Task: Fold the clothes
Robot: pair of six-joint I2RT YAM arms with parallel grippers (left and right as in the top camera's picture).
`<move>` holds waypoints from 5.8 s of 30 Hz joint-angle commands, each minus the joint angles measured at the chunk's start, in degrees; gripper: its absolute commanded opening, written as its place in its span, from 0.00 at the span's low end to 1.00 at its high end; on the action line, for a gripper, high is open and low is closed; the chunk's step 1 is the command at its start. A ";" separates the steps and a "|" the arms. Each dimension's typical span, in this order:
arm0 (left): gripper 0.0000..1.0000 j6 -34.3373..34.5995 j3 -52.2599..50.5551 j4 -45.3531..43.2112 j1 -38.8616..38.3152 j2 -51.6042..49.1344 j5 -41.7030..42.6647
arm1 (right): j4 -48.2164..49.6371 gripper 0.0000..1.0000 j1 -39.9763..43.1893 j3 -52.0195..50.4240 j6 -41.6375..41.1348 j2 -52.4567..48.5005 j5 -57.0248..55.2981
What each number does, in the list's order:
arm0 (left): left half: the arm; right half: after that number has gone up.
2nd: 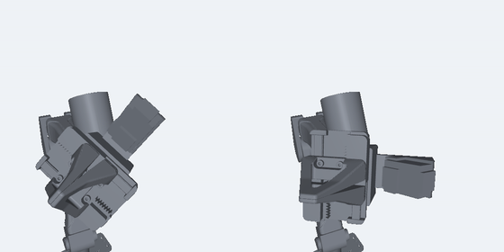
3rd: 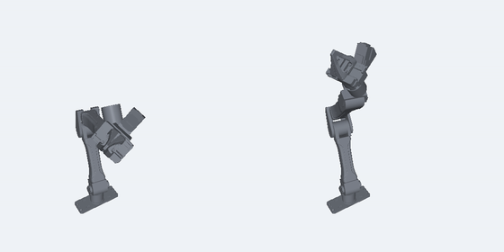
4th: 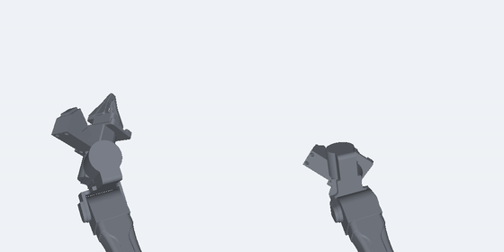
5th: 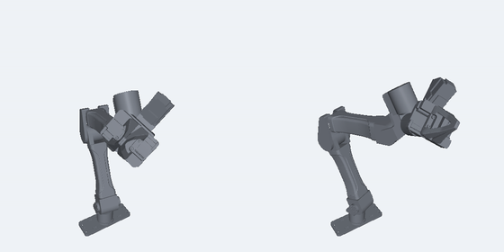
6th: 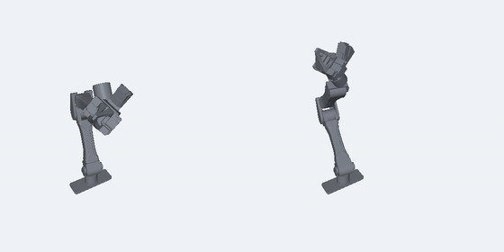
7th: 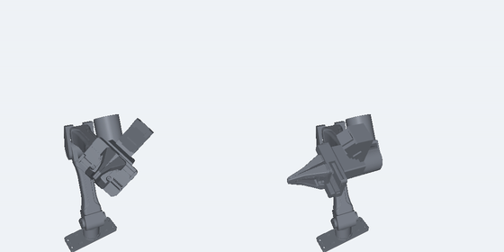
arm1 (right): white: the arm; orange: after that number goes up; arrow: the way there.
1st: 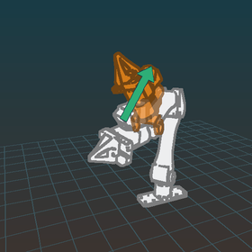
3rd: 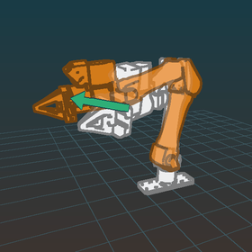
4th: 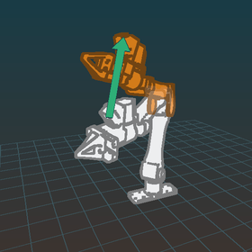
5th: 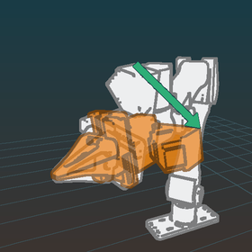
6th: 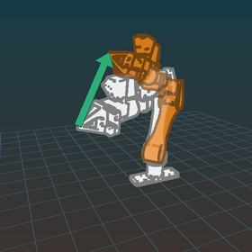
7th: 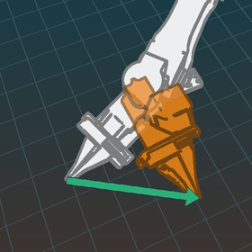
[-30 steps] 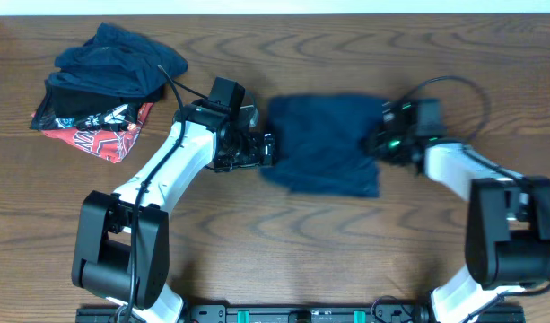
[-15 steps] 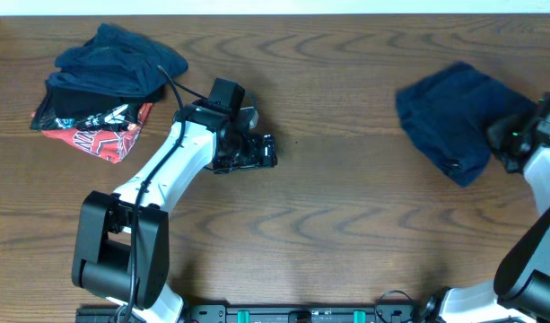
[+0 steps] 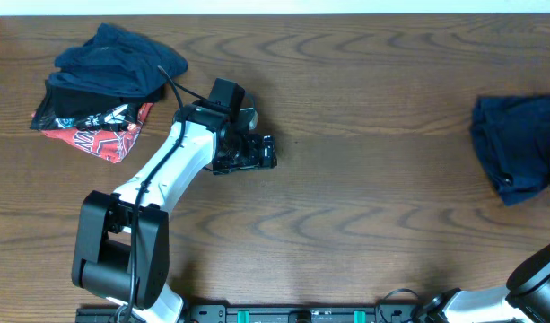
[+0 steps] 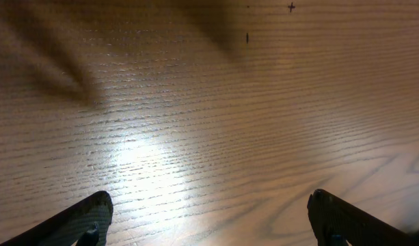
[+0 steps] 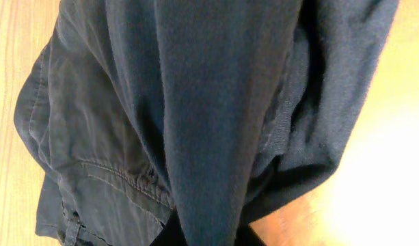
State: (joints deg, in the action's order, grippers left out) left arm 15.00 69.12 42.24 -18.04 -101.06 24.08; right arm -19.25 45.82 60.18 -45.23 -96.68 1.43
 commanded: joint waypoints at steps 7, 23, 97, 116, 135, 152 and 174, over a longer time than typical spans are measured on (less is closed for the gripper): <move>0.93 -0.33 -0.42 0.96 0.24 -0.42 0.55 | -2.40 0.01 1.84 -0.17 -0.83 0.50 -1.68; 0.93 -0.33 -0.42 1.01 0.24 -0.42 0.55 | 23.98 0.01 1.62 -5.66 -2.56 -6.86 8.00; 0.98 -1.73 -3.56 12.90 13.64 19.21 -21.16 | -20.59 0.99 -42.58 -5.77 31.98 30.73 -2.99; 0.98 0.11 -22.97 1.81 12.07 67.01 -21.16 | -20.79 0.99 -42.58 -22.86 29.51 63.98 -7.65; 0.98 0.11 -22.97 1.81 12.07 67.43 -21.14 | -26.03 0.99 -42.47 -22.88 35.91 63.58 -12.11; 0.98 0.11 -22.97 1.81 12.07 67.45 -21.16 | -5.18 0.99 -42.47 -39.78 40.19 82.09 -6.71; 0.98 0.11 -22.97 1.81 12.07 67.43 -21.14 | 22.64 0.99 -42.51 -59.95 45.09 96.43 -3.98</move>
State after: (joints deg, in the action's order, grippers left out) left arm 15.00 46.30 44.31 -5.85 -33.74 3.62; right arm 2.37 3.84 2.04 -1.85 -0.60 -2.96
